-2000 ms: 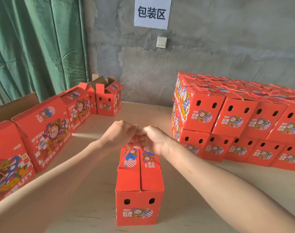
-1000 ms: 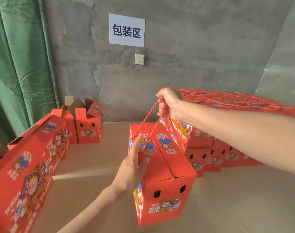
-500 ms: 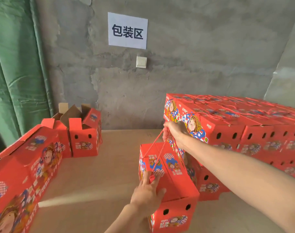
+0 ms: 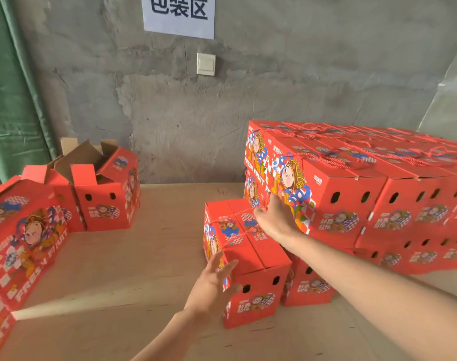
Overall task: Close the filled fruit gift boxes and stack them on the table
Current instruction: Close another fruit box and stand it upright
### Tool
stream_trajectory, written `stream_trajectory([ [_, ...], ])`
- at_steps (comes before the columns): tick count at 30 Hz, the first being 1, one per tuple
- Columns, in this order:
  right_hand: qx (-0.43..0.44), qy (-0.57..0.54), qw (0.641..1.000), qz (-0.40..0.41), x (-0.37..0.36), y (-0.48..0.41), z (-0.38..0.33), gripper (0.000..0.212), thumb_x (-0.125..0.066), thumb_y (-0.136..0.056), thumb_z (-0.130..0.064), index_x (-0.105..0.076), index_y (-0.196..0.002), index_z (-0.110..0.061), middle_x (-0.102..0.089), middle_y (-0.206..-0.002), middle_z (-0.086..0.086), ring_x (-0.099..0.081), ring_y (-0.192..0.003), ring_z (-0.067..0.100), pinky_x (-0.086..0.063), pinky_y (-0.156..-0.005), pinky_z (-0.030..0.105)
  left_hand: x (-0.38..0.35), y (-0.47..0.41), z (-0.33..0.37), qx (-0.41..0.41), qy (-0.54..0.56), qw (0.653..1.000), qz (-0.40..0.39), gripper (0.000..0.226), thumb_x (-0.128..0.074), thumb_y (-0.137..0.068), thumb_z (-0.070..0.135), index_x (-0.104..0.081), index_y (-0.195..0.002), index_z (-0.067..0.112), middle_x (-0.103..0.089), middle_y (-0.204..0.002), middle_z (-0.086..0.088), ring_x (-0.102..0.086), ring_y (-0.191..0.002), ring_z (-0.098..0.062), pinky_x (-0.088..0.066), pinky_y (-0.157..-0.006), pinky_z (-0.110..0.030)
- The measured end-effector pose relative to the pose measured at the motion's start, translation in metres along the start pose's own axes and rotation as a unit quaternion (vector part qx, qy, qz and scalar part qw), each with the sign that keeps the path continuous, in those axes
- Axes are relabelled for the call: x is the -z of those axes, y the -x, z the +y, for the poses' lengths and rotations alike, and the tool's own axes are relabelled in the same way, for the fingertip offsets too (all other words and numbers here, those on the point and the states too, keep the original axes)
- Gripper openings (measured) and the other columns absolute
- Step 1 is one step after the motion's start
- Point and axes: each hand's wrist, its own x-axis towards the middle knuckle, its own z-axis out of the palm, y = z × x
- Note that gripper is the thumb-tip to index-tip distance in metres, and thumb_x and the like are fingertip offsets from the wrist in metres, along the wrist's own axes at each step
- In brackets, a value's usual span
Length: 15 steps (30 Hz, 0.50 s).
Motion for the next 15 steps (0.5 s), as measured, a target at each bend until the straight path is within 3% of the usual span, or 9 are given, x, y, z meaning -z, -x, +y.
stream_trajectory([
  [1,0.074,0.062,0.995,-0.028,-0.007,0.014,0.012,0.054,-0.052,-0.092,-0.026,-0.038,-0.136,0.0,-0.047,-0.135,0.019,-0.044,-0.124,0.03,-0.035,-0.103,0.036,0.001,-0.002,0.002,0.003,0.018,1.0,0.021,0.05,-0.058,-0.091,0.035,-0.044,-0.139,0.03,-0.02,-0.153,0.006,-0.033,-0.135,-0.009,-0.031,-0.104,-0.018],
  [3,0.194,0.144,0.964,-0.113,-0.023,0.039,0.038,0.07,-0.043,-0.095,-0.045,-0.012,-0.151,-0.016,-0.016,-0.156,0.009,-0.01,-0.145,0.026,-0.011,-0.118,0.038,0.005,-0.006,0.006,-0.002,0.03,0.998,0.049,0.042,-0.06,-0.09,0.027,-0.053,-0.132,0.027,-0.037,-0.145,0.006,-0.041,-0.13,-0.012,-0.033,-0.103,-0.019],
  [5,0.246,0.202,0.926,-0.205,-0.041,0.053,0.063,0.065,-0.033,-0.095,-0.053,-0.008,-0.151,-0.03,0.004,-0.16,0.002,0.011,-0.146,0.022,0.003,-0.118,0.04,0.007,-0.009,0.007,-0.031,-0.005,0.998,0.046,0.039,-0.059,-0.09,0.025,-0.055,-0.129,0.029,-0.047,-0.137,0.011,-0.047,-0.126,-0.013,-0.037,-0.1,-0.022],
  [7,0.276,0.257,0.897,-0.231,-0.052,0.055,0.082,0.065,-0.031,-0.097,-0.049,-0.003,-0.151,-0.028,0.015,-0.158,0.002,0.019,-0.144,0.025,0.009,-0.117,0.041,0.009,-0.013,0.005,-0.045,-0.062,0.996,0.044,0.04,-0.058,-0.09,0.028,-0.054,-0.129,0.027,-0.051,-0.134,0.011,-0.046,-0.126,-0.011,-0.034,-0.1,-0.021],
  [9,0.316,0.293,0.883,-0.185,-0.057,0.052,0.089,0.068,-0.04,-0.096,-0.041,-0.01,-0.152,-0.019,0.006,-0.159,0.009,0.009,-0.146,0.031,0.002,-0.118,0.043,0.008,-0.02,0.001,-0.03,-0.07,0.995,0.063,0.039,-0.06,-0.087,0.031,-0.054,-0.124,0.022,-0.056,-0.125,0.009,-0.048,-0.119,-0.011,-0.032,-0.096,-0.019],
  [10,0.333,0.315,0.876,-0.147,-0.06,0.049,0.09,0.071,-0.054,-0.089,-0.042,-0.026,-0.148,-0.014,-0.014,-0.157,0.015,-0.011,-0.145,0.035,-0.016,-0.116,0.045,0.007,-0.024,-0.001,-0.022,-0.062,0.995,0.073,0.036,-0.061,-0.086,0.031,-0.054,-0.12,0.021,-0.058,-0.12,0.009,-0.05,-0.115,-0.012,-0.033,-0.093,-0.019],
  [12,0.35,0.328,0.874,-0.08,-0.071,0.04,0.091,0.073,-0.08,-0.064,-0.046,-0.061,-0.126,-0.013,-0.055,-0.133,0.014,-0.053,-0.122,0.034,-0.05,-0.093,0.043,0.005,-0.033,-0.004,-0.009,-0.045,0.995,0.084,0.033,-0.062,-0.085,0.027,-0.054,-0.116,0.019,-0.06,-0.114,0.007,-0.053,-0.11,-0.014,-0.035,-0.09,-0.02],
  [13,0.361,0.319,0.875,-0.051,-0.078,0.035,0.092,0.07,-0.083,-0.057,-0.046,-0.067,-0.118,-0.014,-0.062,-0.125,0.011,-0.06,-0.114,0.032,-0.055,-0.084,0.042,0.004,-0.039,-0.005,-0.004,-0.039,0.995,0.09,0.033,-0.061,-0.085,0.025,-0.053,-0.117,0.018,-0.06,-0.114,0.006,-0.053,-0.11,-0.015,-0.036,-0.09,-0.02],
  [15,0.372,0.305,0.876,-0.02,-0.089,0.021,0.093,0.068,-0.085,-0.056,-0.044,-0.068,-0.116,-0.015,-0.064,-0.122,0.008,-0.062,-0.111,0.03,-0.055,-0.082,0.041,0.003,-0.053,-0.008,0.011,-0.045,0.993,0.105,0.035,-0.058,-0.089,0.022,-0.049,-0.122,0.017,-0.06,-0.116,0.006,-0.053,-0.111,-0.017,-0.036,-0.09,-0.022],
])
